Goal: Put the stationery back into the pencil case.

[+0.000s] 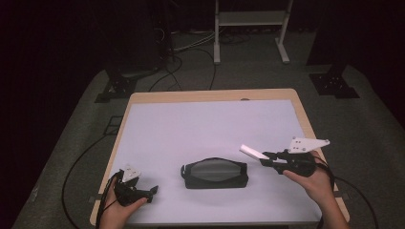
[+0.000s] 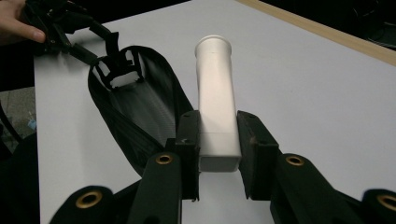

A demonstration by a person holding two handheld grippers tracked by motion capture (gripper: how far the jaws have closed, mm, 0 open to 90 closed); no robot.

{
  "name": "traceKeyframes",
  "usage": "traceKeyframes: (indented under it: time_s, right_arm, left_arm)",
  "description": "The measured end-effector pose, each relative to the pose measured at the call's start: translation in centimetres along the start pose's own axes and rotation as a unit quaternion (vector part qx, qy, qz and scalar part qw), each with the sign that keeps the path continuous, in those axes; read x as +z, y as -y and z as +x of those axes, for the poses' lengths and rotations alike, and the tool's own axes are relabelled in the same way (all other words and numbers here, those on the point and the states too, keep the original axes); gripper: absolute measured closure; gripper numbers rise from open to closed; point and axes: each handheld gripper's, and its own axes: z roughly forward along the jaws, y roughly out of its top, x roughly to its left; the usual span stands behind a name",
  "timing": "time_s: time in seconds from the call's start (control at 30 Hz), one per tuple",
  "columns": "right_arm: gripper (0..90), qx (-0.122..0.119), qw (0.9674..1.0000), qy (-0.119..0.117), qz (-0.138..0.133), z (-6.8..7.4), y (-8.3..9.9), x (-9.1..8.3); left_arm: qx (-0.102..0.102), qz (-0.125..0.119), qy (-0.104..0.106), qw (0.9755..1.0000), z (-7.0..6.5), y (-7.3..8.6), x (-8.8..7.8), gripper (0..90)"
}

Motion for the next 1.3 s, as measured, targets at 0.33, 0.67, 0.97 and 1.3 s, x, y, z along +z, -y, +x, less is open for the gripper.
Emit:
traceKeyframes:
  time_s: [0.33,0.67,0.97,1.3]
  right_arm:
    - [70.5,-0.014,0.9997,-0.018,0.0,0.6,-1.1,0.6]
    - [70.5,-0.023,0.9988,-0.043,0.005,1.1,-1.8,1.6]
    - [70.4,-0.037,0.9973,-0.062,0.015,1.5,-2.5,2.8]
    - [70.5,-0.049,0.995,-0.084,0.026,2.0,-2.9,4.2]
  left_arm:
    - [0.0,0.0,0.0,1.0,0.0,0.0,0.0,0.8]
    - [0.0,0.0,0.0,1.0,0.0,0.0,0.0,0.8]
    - [0.0,0.0,0.0,1.0,0.0,0.0,0.0,0.8]
    - [0.0,0.0,0.0,1.0,0.0,0.0,0.0,0.8]
